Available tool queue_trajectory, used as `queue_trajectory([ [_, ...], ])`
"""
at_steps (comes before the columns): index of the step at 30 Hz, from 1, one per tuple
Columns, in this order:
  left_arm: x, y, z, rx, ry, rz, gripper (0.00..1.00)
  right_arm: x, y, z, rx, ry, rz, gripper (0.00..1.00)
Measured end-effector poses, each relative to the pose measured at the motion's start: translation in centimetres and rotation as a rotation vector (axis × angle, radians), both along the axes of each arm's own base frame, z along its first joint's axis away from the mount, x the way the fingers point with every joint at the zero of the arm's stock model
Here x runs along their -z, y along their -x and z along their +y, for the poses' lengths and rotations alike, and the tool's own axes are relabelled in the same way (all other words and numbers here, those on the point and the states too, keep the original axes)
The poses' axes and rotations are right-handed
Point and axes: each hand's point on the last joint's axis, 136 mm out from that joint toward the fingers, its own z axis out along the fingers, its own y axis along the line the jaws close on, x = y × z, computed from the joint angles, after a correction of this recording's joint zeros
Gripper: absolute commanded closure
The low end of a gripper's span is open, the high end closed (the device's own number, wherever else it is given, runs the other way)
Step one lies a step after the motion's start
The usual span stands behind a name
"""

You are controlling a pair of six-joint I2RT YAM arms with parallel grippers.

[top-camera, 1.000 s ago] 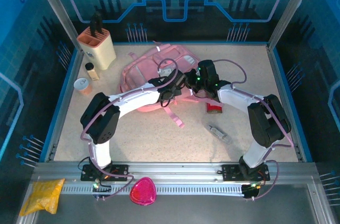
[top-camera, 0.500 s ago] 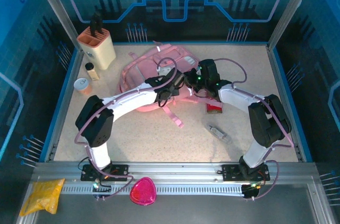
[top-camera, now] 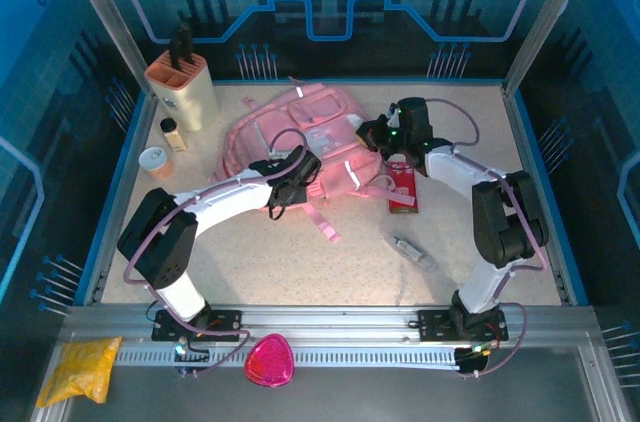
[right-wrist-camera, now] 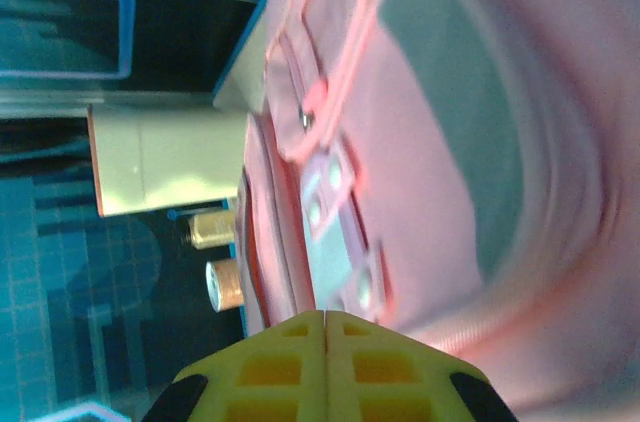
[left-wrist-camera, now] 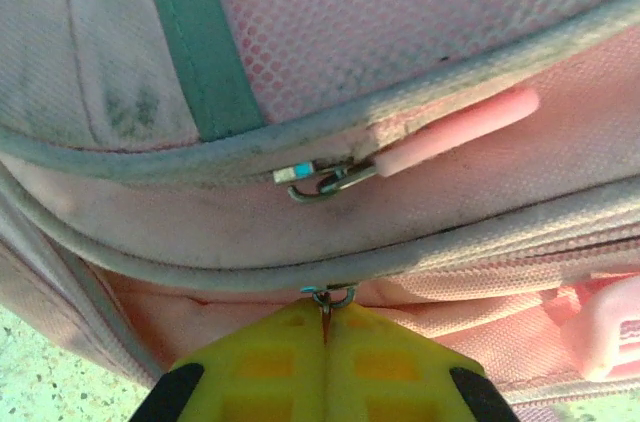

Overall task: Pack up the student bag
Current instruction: Unzip the student bag at the center of the table.

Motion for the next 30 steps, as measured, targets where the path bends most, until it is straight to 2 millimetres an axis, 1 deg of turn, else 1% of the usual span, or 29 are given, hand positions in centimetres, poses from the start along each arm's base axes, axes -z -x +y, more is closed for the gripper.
queue_trajectory([
  [2,0.3,0.0,-0.1,0.001,0.015,0.001,0.96,-0.1,-0.4,-0.5,0.011,0.001,-0.008,1.0],
  [3,0.4,-0.1,-0.2,0.001,0.02,-0.002,0.9,-0.1,-0.4,-0.4,0.007,0.0,-0.008,1.0],
  [5,0.6,-0.4,-0.5,0.003,0.029,-0.004,0.87,-0.1,0.0,0.2,-0.014,0.002,-0.011,1.0],
  [8,1.5,-0.7,-0.7,0.008,0.024,0.004,0.83,-0.1,0.6,1.3,-0.05,0.007,-0.016,1.0],
  [10,2.3,-0.8,-0.7,0.014,0.014,0.015,0.77,0.0,1.1,1.9,-0.069,0.014,-0.019,1.0],
  [12,2.7,-0.9,-0.9,0.017,0.018,0.019,0.75,0.2,1.9,2.4,-0.088,0.027,-0.017,1.0],
  [14,2.7,-1.0,-1.1,0.018,0.026,0.017,0.75,0.4,3.0,3.0,-0.112,0.038,-0.013,0.93],
  [16,3.0,-0.9,-1.1,0.018,0.035,0.012,0.81,0.8,4.3,3.8,-0.14,0.049,-0.009,0.87],
  [18,3.4,-0.8,-1.0,0.021,0.033,0.012,0.85,1.5,5.5,4.8,-0.169,0.063,0.001,0.83],
  [21,3.3,-0.9,-1.1,0.025,0.036,0.009,0.98,2.6,6.8,5.7,-0.192,0.082,0.025,0.75],
  [22,3.3,-0.9,-1.1,0.031,0.033,0.01,1.0,2.8,6.9,5.8,-0.194,0.087,0.027,0.72],
  [24,3.1,-0.9,-1.1,0.043,0.03,0.007,1.0,3.2,7.1,6.0,-0.183,0.099,0.032,0.58],
  [25,2.9,-0.9,-1.1,0.045,0.033,0.002,1.0,3.3,7.1,6.1,-0.183,0.105,0.031,0.54],
  [28,1.7,-1.0,-1.2,0.048,0.052,-0.02,1.0,4.2,7.3,6.6,-0.178,0.122,0.046,0.43],
  [30,0.7,-1.0,-1.4,0.055,0.071,-0.038,1.0,5.1,7.4,6.7,-0.171,0.141,0.065,0.37],
])
